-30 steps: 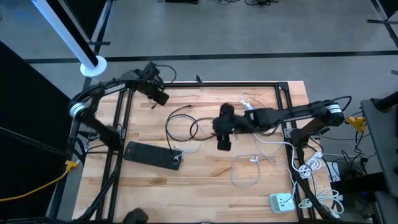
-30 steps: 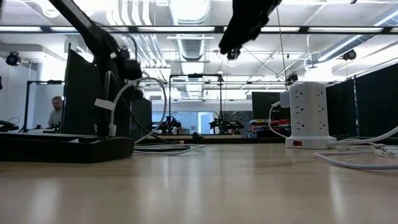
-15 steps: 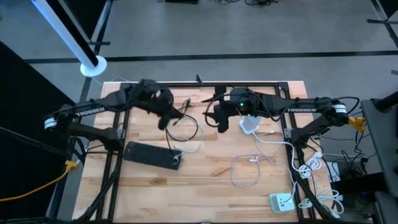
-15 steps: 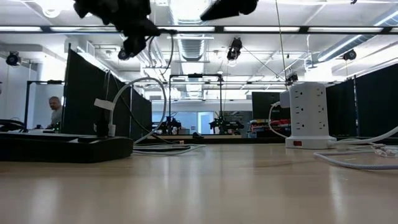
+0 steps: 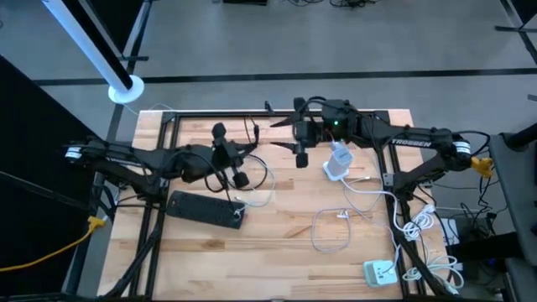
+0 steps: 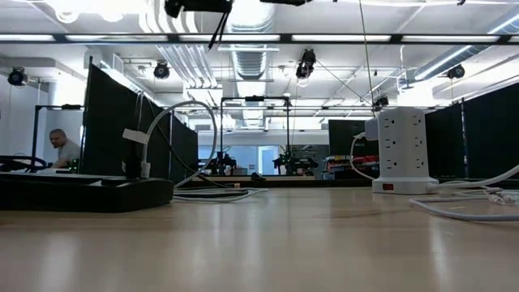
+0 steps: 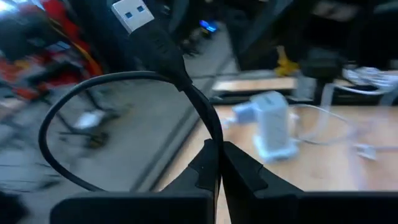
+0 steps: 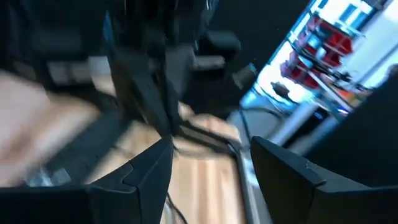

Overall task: Insert USB
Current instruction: Insert the black charger cable into the black outlet extension

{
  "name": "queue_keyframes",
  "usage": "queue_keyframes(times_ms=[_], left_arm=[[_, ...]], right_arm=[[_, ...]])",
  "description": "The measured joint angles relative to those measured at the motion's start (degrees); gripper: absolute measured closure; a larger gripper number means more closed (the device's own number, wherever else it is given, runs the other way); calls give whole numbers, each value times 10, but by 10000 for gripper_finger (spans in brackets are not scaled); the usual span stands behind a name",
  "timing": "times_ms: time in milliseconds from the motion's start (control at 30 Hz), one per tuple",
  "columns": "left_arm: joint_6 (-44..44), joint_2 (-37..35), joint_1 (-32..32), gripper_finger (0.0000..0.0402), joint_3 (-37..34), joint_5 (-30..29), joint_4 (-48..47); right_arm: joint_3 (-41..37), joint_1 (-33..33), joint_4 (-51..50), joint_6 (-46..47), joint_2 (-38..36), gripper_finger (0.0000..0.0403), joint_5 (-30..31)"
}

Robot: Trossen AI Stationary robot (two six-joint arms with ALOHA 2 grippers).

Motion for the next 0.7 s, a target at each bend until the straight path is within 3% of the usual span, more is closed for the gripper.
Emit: queue_keyframes(times_ms=[100,300,700], left_arm=[[62,11,1,402,0,-42,58],[227,36,2,402,6,-48,113],[246,51,4,401,26,-48,112]], right_arm=[[0,-2,49,55,0,202,-22],[0,-2,102,105,0,203,-20],[0,0,104,82,-9,203,-18]])
